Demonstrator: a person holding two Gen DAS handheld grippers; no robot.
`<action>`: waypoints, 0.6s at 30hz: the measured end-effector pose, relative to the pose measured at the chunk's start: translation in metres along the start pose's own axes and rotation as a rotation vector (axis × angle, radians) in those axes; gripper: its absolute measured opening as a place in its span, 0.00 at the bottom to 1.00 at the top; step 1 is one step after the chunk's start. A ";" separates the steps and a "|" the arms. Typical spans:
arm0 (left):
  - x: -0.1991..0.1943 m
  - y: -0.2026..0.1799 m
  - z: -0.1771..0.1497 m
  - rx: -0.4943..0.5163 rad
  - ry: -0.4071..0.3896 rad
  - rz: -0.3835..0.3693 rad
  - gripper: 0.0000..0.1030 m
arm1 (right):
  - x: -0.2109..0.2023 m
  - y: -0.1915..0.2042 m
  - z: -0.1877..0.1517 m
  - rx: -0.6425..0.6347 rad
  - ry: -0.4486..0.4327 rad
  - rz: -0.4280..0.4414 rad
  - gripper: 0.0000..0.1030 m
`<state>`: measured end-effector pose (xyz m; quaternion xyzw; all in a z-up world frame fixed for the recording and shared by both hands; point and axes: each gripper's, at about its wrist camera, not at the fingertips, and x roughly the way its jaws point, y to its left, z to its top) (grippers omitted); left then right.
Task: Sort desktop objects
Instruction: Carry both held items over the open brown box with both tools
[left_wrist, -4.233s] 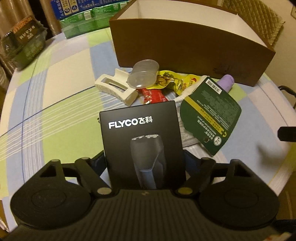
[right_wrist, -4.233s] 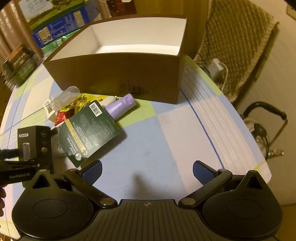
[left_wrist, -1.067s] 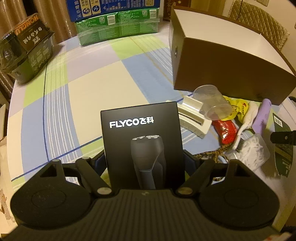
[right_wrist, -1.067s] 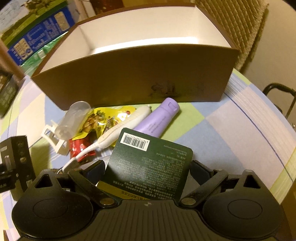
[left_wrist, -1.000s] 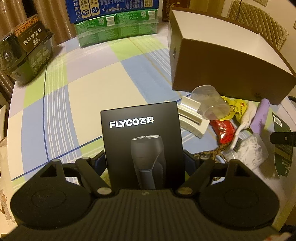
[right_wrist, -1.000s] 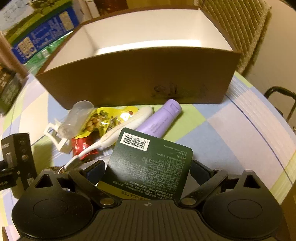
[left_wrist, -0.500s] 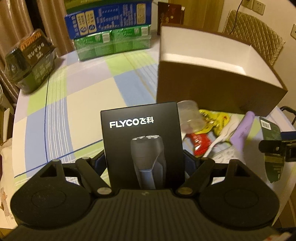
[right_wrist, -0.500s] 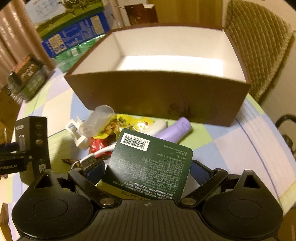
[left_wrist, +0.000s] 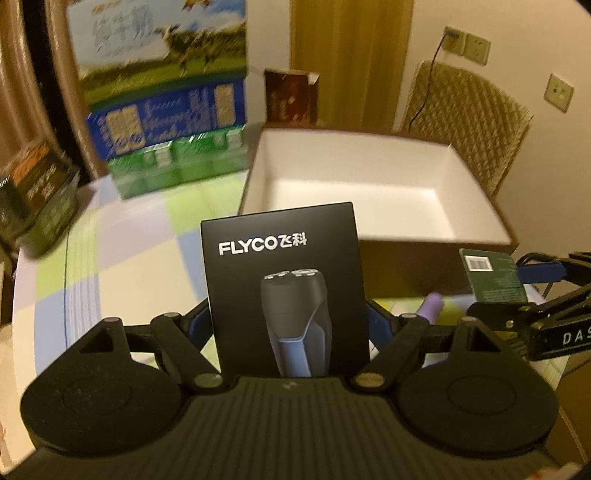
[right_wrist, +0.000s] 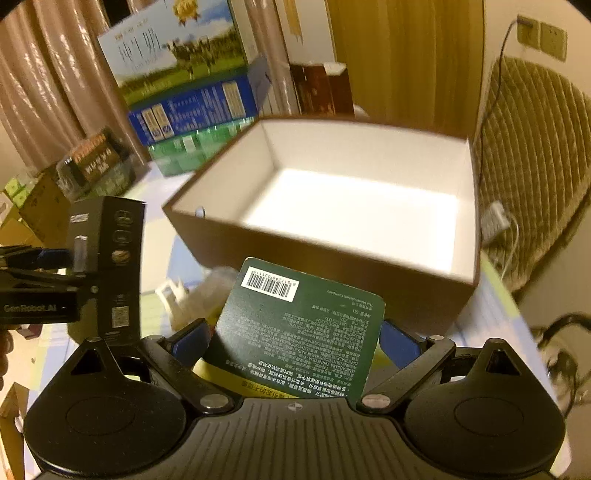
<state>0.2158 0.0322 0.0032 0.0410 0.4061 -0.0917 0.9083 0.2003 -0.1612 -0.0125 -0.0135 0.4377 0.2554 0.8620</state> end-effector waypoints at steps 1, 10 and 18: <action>0.000 -0.004 0.006 0.005 -0.010 -0.006 0.77 | -0.002 -0.001 0.005 -0.006 -0.011 0.001 0.92; 0.018 -0.033 0.063 0.065 -0.090 -0.045 0.77 | -0.011 -0.017 0.056 -0.037 -0.114 -0.029 0.92; 0.059 -0.044 0.107 0.100 -0.084 -0.046 0.77 | 0.010 -0.038 0.094 -0.057 -0.155 -0.075 0.92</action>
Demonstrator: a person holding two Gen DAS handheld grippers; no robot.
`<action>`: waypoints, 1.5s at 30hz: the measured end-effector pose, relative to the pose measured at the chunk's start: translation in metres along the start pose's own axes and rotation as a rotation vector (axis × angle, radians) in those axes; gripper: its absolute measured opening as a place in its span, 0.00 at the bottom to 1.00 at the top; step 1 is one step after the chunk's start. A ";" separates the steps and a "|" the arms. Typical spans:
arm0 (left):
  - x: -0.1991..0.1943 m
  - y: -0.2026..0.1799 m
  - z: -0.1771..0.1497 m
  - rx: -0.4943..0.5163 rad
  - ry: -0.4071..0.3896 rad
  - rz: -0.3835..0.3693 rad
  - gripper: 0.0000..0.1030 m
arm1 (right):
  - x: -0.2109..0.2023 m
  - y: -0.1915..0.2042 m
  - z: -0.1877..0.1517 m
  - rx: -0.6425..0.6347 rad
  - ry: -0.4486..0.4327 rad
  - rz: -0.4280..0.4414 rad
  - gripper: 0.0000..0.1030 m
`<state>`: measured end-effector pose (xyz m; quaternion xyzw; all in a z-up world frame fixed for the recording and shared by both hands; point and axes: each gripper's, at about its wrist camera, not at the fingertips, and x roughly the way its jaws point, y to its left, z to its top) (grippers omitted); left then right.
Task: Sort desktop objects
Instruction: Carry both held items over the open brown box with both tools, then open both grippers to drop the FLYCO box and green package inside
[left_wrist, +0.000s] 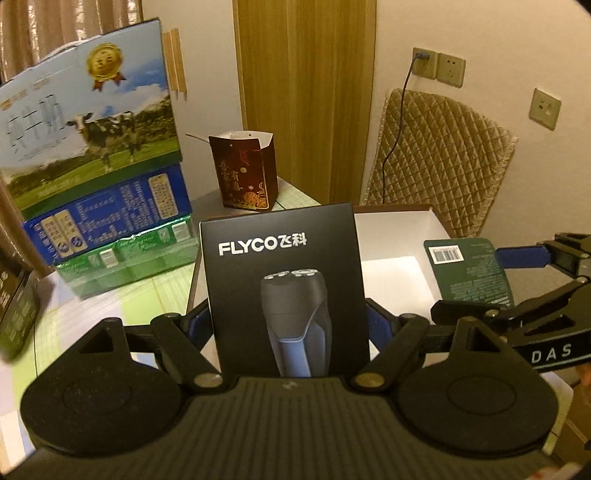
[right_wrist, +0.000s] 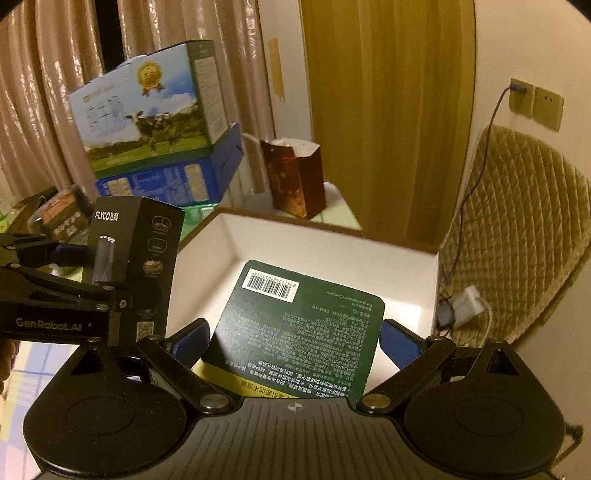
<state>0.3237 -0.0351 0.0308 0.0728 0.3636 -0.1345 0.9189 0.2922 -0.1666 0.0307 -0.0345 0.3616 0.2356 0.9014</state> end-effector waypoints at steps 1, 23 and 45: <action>0.008 0.001 0.004 0.000 0.007 -0.001 0.77 | 0.005 -0.002 0.003 -0.004 -0.002 -0.002 0.92; 0.161 0.014 -0.014 0.019 0.349 0.036 0.77 | 0.119 -0.027 0.001 -0.043 0.183 -0.050 0.92; 0.144 0.018 -0.012 0.037 0.300 0.047 0.85 | 0.132 -0.027 0.000 -0.095 0.177 -0.096 0.98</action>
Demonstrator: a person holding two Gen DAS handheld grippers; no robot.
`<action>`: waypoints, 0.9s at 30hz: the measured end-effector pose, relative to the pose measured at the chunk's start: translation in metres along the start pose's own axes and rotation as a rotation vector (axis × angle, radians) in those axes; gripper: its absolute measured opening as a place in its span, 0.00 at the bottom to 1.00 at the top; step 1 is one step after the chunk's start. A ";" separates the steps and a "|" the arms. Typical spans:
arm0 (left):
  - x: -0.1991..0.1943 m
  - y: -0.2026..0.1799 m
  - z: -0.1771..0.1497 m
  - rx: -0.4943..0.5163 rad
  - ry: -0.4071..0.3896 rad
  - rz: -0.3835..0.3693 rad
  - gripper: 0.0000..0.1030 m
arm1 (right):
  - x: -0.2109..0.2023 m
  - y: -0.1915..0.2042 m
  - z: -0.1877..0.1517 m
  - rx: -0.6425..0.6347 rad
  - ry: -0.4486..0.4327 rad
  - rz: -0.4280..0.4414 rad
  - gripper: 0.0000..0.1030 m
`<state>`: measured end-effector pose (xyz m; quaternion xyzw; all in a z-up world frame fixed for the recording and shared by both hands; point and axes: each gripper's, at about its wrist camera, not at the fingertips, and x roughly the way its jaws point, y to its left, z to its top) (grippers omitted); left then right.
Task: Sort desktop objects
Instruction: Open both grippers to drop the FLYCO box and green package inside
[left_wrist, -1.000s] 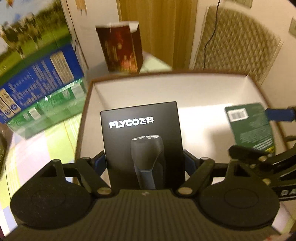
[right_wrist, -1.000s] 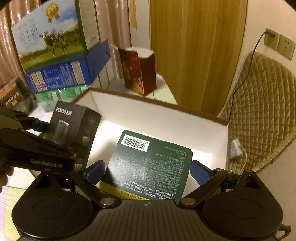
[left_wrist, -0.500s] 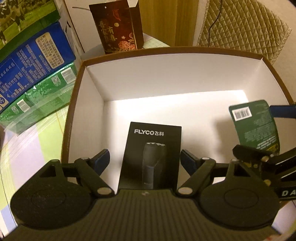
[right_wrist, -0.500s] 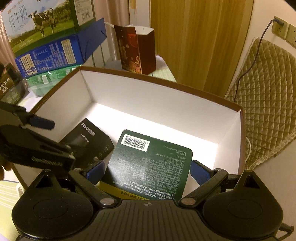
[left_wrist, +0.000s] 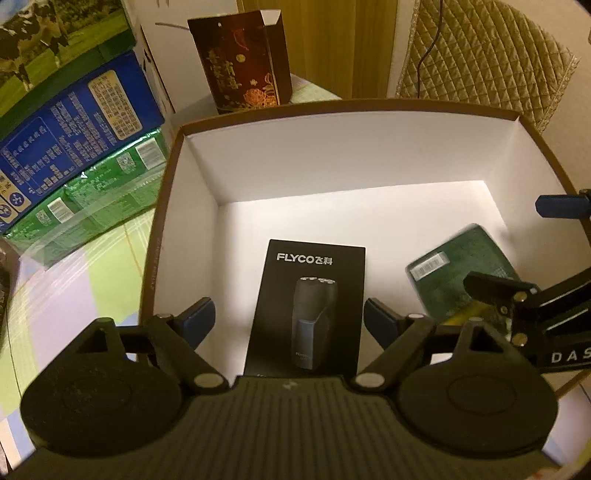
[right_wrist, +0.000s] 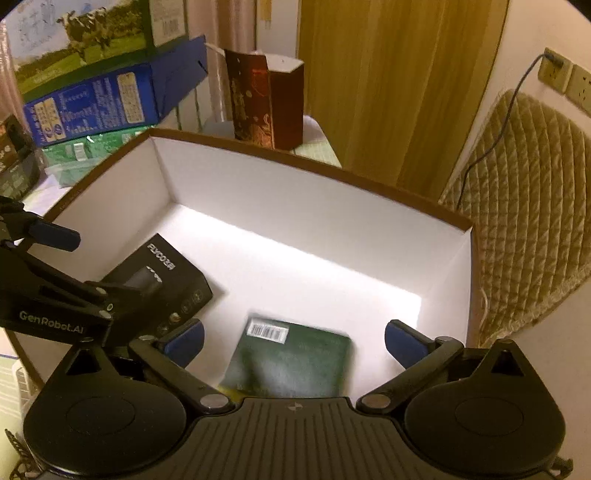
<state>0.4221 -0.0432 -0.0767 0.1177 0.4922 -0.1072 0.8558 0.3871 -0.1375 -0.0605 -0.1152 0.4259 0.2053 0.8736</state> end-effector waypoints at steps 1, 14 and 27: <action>-0.004 0.000 -0.001 -0.002 -0.007 -0.002 0.85 | -0.002 -0.001 -0.001 0.001 -0.004 0.008 0.98; -0.049 -0.006 -0.021 -0.022 -0.061 0.000 0.90 | -0.043 -0.010 -0.018 0.077 0.016 0.085 0.98; -0.094 -0.017 -0.042 -0.041 -0.112 0.007 0.90 | -0.084 0.002 -0.032 0.089 -0.030 0.081 0.98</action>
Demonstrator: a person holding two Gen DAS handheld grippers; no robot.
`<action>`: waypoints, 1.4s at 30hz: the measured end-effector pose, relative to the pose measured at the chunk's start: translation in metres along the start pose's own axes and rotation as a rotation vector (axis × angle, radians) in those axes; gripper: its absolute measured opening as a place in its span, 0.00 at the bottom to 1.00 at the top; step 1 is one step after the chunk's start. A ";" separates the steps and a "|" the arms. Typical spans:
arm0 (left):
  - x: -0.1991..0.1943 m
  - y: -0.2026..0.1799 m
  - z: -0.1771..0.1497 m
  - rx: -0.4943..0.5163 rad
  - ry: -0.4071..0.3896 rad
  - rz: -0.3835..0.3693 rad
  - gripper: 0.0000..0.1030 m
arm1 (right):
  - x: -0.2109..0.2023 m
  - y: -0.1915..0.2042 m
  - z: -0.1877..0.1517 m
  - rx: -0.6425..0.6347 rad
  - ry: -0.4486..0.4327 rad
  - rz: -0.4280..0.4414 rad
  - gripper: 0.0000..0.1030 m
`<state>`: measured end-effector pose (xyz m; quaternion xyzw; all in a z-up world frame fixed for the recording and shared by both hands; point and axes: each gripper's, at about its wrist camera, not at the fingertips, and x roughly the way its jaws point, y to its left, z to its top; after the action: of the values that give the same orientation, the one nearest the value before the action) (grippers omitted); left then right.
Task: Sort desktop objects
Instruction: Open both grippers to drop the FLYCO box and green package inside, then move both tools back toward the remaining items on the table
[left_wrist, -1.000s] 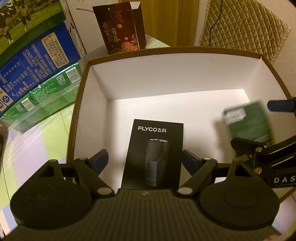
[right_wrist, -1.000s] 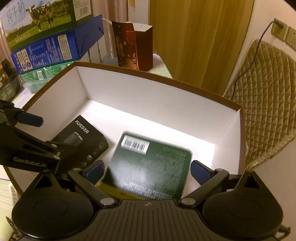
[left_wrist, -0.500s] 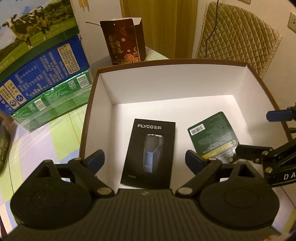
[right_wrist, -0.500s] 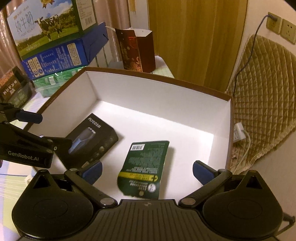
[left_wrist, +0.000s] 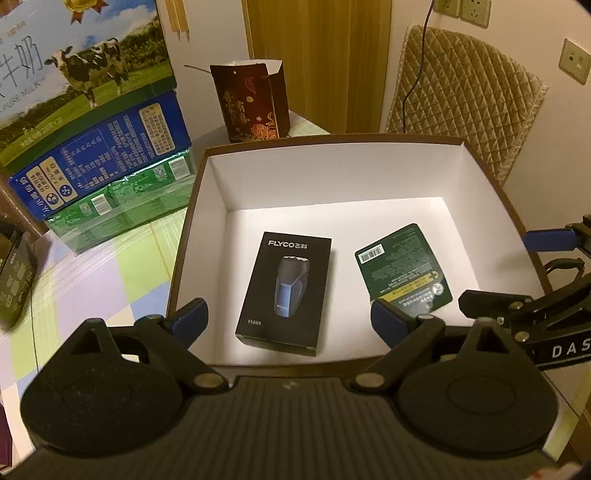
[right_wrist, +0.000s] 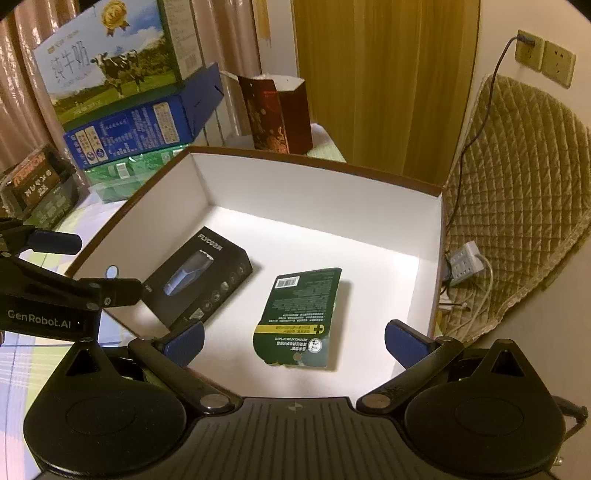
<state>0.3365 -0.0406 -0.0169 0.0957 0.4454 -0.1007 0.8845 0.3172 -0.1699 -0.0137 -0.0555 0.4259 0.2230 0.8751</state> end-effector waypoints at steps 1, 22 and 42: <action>-0.004 -0.001 -0.002 0.000 -0.004 -0.001 0.90 | -0.003 0.001 -0.001 0.000 -0.006 -0.001 0.98; -0.087 0.004 -0.071 -0.072 -0.074 0.004 0.90 | -0.081 0.034 -0.059 -0.002 -0.083 0.035 0.98; -0.097 0.016 -0.178 -0.103 0.049 -0.031 0.86 | -0.075 0.039 -0.128 0.057 0.070 0.075 0.98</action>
<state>0.1474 0.0302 -0.0415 0.0455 0.4728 -0.0892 0.8755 0.1677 -0.1980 -0.0330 -0.0224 0.4642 0.2415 0.8518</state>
